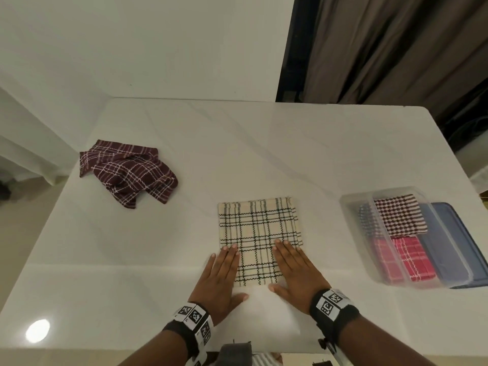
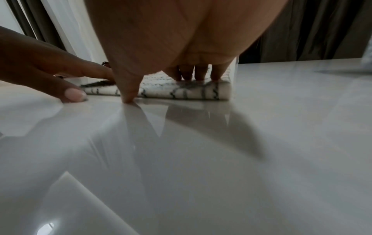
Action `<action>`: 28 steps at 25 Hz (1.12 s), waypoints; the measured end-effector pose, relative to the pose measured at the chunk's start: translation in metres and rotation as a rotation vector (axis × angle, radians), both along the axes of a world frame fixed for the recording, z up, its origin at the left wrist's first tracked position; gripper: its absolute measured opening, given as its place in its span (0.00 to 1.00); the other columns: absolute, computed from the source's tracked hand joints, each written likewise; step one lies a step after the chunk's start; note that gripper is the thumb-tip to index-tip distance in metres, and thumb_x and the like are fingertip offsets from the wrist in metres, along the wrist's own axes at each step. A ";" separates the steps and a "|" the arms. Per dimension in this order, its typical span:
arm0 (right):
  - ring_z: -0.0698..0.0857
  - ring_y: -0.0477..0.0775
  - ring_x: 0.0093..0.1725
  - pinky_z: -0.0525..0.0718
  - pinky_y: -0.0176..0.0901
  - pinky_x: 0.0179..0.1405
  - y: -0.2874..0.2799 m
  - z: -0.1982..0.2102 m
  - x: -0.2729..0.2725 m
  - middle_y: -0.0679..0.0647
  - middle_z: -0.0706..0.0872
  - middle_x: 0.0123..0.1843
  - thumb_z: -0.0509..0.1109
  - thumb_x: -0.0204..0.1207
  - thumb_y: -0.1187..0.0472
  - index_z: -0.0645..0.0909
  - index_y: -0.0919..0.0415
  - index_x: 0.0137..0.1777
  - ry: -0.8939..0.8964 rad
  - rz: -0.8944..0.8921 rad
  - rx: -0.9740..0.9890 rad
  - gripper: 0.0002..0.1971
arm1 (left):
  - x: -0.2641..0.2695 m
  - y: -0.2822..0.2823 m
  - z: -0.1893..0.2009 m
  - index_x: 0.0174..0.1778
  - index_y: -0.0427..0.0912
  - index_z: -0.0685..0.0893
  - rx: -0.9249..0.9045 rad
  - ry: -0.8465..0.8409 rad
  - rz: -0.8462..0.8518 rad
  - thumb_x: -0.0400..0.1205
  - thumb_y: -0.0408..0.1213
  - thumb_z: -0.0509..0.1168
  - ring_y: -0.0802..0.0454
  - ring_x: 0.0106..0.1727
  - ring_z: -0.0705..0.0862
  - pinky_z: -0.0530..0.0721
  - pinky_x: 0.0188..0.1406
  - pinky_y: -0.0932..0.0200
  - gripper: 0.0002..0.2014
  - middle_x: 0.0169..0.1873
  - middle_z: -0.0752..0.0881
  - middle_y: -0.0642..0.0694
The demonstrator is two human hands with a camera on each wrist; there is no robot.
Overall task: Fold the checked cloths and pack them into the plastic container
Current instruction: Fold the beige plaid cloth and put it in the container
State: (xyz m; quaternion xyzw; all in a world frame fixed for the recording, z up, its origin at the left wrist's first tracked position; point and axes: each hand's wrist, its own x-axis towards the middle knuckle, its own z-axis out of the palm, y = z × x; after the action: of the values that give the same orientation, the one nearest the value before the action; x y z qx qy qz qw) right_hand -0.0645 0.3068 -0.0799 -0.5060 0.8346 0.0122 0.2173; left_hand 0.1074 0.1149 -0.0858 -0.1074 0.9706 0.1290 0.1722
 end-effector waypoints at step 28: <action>0.86 0.45 0.46 0.76 0.39 0.52 0.049 0.015 0.003 0.41 0.89 0.46 0.75 0.75 0.56 0.87 0.44 0.52 -0.128 -0.401 -0.532 0.07 | 0.030 -0.023 0.009 0.54 0.63 0.81 0.425 0.388 0.331 0.84 0.62 0.55 0.65 0.58 0.84 0.75 0.74 0.59 0.13 0.50 0.87 0.67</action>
State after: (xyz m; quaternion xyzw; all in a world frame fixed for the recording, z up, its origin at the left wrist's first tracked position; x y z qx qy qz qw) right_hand -0.0613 0.3559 -0.0652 -0.3707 0.8761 -0.2806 0.1277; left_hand 0.1374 0.0915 -0.0767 -0.1990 0.9060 0.3731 -0.0207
